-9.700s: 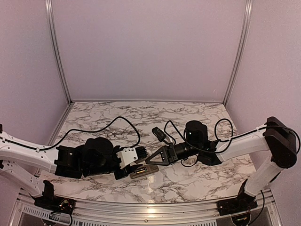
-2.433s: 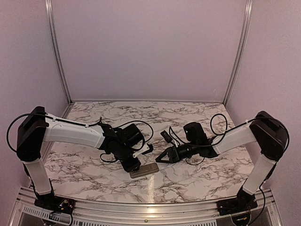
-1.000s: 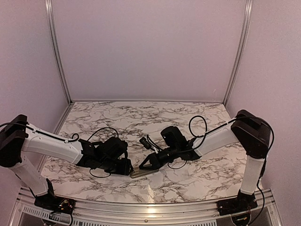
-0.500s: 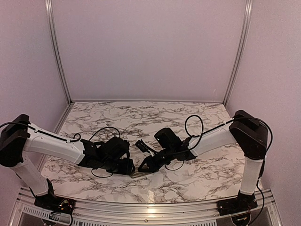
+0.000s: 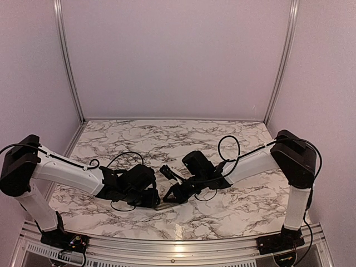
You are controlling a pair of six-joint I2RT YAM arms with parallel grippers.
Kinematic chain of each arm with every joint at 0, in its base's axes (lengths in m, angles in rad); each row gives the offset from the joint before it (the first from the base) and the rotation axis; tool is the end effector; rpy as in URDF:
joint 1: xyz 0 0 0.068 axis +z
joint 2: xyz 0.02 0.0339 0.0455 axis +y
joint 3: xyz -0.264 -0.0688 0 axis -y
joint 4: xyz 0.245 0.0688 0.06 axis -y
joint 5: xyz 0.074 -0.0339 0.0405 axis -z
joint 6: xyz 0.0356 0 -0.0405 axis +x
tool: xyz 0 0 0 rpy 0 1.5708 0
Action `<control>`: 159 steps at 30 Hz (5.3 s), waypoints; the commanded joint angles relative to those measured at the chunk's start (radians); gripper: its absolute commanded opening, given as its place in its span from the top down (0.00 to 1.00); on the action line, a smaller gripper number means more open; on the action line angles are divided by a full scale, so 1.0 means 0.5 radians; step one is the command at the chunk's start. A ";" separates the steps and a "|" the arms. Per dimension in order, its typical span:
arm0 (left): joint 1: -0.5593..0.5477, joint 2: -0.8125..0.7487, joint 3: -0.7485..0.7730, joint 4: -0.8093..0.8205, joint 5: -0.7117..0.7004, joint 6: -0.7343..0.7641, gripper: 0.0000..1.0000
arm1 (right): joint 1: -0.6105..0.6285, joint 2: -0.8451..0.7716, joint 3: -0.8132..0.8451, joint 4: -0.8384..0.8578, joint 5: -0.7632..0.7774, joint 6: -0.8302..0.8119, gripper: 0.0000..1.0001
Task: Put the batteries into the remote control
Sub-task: Press the battery cover onto the remote control, then pick up the remote control from the center of the board, then pass from the left arm to the right
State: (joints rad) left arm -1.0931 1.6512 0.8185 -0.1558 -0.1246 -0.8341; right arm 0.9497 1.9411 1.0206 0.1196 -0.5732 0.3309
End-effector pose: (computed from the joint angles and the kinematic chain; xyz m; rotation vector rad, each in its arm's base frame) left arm 0.1467 -0.2738 0.1445 0.2936 2.6390 -0.5589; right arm 0.2077 0.3235 0.1263 -1.0789 2.3634 1.2341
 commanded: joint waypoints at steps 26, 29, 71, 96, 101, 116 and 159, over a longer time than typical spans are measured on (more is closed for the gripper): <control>-0.011 0.034 -0.072 -0.252 0.034 0.069 0.76 | 0.009 0.002 -0.032 -0.202 0.138 -0.060 0.98; -0.010 0.013 -0.077 -0.258 0.021 0.078 0.75 | 0.009 -0.008 -0.031 -0.200 0.137 -0.058 0.98; -0.026 0.487 0.706 -0.596 0.269 1.598 0.22 | -0.384 -1.764 -0.851 0.117 0.791 -0.043 0.01; 0.094 -0.529 0.280 0.269 0.771 1.464 0.63 | -0.384 -1.690 -0.757 0.656 0.061 -0.206 0.04; 0.097 -0.806 0.083 0.635 0.835 1.443 0.63 | -0.353 -1.636 -0.664 0.878 -0.273 -0.140 0.08; 0.097 -1.062 -0.236 1.155 1.047 1.368 0.63 | -0.082 -1.225 -0.338 1.027 -0.443 -0.067 0.16; 0.265 -1.194 -0.138 0.357 -0.356 0.999 0.01 | -0.200 -0.675 0.559 -0.611 0.363 0.128 0.98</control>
State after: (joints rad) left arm -0.9749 1.0172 0.7025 0.1837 -0.1261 -0.2661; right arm 0.8513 1.5154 1.1851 0.1459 -0.5613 0.3710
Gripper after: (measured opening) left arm 0.989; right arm 0.491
